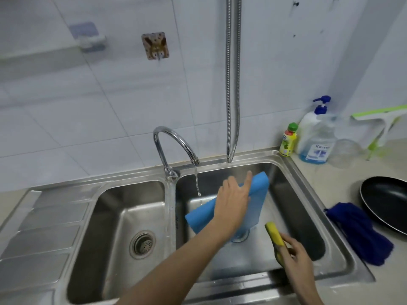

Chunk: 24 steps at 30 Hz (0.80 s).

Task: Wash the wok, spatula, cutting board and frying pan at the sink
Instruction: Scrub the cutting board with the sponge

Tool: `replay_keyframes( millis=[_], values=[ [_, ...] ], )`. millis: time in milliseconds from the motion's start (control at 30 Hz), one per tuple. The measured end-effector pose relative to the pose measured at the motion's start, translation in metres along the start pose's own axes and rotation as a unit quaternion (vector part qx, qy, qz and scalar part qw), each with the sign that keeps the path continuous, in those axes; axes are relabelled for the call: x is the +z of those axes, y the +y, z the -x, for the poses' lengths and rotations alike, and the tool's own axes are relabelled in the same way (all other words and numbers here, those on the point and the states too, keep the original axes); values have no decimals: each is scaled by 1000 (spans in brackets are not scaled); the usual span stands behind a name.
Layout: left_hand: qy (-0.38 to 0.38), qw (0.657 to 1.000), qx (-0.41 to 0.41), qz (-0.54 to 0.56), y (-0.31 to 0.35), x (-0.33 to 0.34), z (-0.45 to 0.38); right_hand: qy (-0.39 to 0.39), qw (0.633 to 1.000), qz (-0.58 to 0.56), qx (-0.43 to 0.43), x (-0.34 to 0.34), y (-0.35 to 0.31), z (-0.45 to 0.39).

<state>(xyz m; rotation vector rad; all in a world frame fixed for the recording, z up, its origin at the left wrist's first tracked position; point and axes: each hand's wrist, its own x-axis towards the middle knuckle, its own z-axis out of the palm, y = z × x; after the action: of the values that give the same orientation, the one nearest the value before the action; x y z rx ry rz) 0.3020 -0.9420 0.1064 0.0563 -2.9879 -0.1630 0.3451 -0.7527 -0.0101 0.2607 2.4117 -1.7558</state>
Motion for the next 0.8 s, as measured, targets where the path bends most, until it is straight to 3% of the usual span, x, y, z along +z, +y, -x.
replay_keyframes(
  millis=[133,267,400,567,800],
  values=[
    [-4,982,-175,71,-13,-1,-22,-22,1000,0,-2,0,-4,-19],
    [-3,937,-315,148,-51,-1,-16,-35,999,2,-10,-1,-3,-34],
    [15,912,-376,164,-90,3,6,-83,996,31,-12,10,8,-42],
    [40,909,-396,125,-130,24,46,-139,988,55,-24,36,5,-35],
    [81,851,-464,233,-171,52,84,-196,977,69,-51,94,2,4]
  ],
)
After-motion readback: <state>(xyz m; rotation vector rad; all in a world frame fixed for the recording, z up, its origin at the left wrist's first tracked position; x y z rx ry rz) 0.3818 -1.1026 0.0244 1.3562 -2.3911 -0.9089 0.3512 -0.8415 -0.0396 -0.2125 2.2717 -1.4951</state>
